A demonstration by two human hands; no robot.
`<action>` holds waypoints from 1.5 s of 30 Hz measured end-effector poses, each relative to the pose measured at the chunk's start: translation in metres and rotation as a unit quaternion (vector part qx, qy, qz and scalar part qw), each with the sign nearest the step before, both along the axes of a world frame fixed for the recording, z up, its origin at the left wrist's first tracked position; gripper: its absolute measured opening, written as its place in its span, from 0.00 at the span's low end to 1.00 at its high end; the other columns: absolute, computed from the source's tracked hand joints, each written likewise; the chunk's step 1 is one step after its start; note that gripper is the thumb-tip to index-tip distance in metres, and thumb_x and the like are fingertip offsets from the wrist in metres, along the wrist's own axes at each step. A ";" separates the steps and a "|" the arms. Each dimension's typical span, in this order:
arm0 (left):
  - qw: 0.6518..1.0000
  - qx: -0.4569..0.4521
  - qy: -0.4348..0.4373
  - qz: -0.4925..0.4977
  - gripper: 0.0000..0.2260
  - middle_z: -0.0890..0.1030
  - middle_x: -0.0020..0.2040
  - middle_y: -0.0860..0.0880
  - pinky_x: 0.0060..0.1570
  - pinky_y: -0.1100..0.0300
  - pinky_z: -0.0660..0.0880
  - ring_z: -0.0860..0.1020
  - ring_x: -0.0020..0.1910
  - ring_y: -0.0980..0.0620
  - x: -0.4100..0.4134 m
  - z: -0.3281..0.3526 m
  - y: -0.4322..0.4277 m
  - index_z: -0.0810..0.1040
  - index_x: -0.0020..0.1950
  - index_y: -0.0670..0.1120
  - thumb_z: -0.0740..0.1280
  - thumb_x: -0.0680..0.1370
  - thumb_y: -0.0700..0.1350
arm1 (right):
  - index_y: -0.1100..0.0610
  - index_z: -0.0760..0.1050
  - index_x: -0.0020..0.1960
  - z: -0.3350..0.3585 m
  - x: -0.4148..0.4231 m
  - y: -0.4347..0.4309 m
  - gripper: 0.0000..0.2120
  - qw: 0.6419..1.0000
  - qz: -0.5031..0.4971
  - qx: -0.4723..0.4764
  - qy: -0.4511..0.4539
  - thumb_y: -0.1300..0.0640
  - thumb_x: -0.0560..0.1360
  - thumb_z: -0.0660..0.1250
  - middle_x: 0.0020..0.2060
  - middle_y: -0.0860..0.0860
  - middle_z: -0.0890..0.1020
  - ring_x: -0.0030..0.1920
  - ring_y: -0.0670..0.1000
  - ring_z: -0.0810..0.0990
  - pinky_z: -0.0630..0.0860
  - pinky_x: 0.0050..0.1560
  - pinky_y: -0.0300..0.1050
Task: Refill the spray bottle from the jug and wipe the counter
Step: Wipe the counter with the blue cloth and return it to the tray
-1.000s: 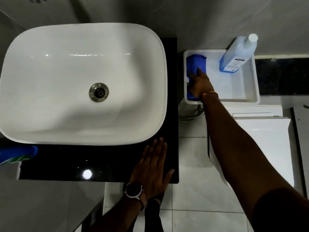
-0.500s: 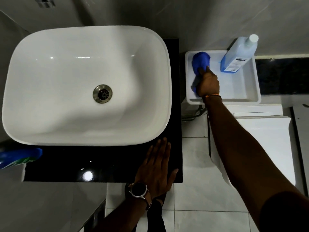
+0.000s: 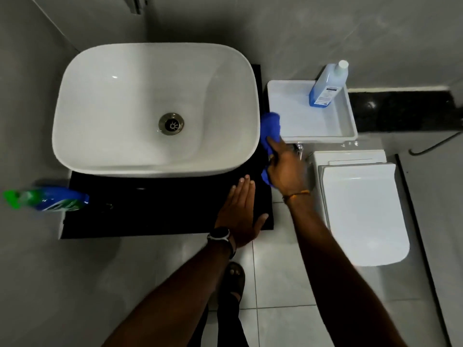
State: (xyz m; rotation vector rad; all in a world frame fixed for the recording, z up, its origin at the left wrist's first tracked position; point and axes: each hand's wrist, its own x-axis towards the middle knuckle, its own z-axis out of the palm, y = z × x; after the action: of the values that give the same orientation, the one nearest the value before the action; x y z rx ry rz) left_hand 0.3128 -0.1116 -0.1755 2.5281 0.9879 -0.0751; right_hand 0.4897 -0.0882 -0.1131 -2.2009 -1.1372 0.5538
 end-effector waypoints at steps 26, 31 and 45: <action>0.989 0.008 0.021 0.146 0.60 0.40 0.83 0.43 0.81 0.51 0.43 0.40 0.83 0.46 -0.279 0.023 0.013 0.39 0.81 0.42 0.61 0.66 0.78 | 0.46 0.50 0.84 -0.029 -0.199 -0.075 0.27 0.943 0.194 -0.175 -0.206 0.47 0.86 0.50 0.84 0.51 0.49 0.83 0.61 0.49 0.50 0.81 0.60; 0.985 0.008 0.019 0.173 0.58 0.44 0.83 0.41 0.81 0.51 0.43 0.44 0.83 0.44 -0.308 0.019 0.016 0.39 0.81 0.42 0.64 0.68 0.74 | 0.47 0.48 0.84 -0.031 -0.280 -0.008 0.27 0.925 0.283 -0.165 -0.193 0.46 0.86 0.49 0.84 0.52 0.47 0.83 0.62 0.45 0.46 0.82 0.59; 0.981 0.005 0.049 0.188 0.56 0.46 0.83 0.39 0.79 0.50 0.42 0.46 0.82 0.42 -0.341 0.019 0.039 0.42 0.81 0.40 0.69 0.68 0.67 | 0.44 0.48 0.84 -0.029 -0.335 0.021 0.28 0.898 0.364 -0.151 -0.198 0.46 0.86 0.52 0.84 0.52 0.45 0.83 0.61 0.44 0.47 0.82 0.59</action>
State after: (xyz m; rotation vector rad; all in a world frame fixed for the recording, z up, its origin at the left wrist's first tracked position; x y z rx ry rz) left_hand -0.0283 -0.0725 -0.1566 2.3196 1.4909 -0.0814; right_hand 0.1543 -0.0671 -0.1418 -2.1411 -2.2658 0.6235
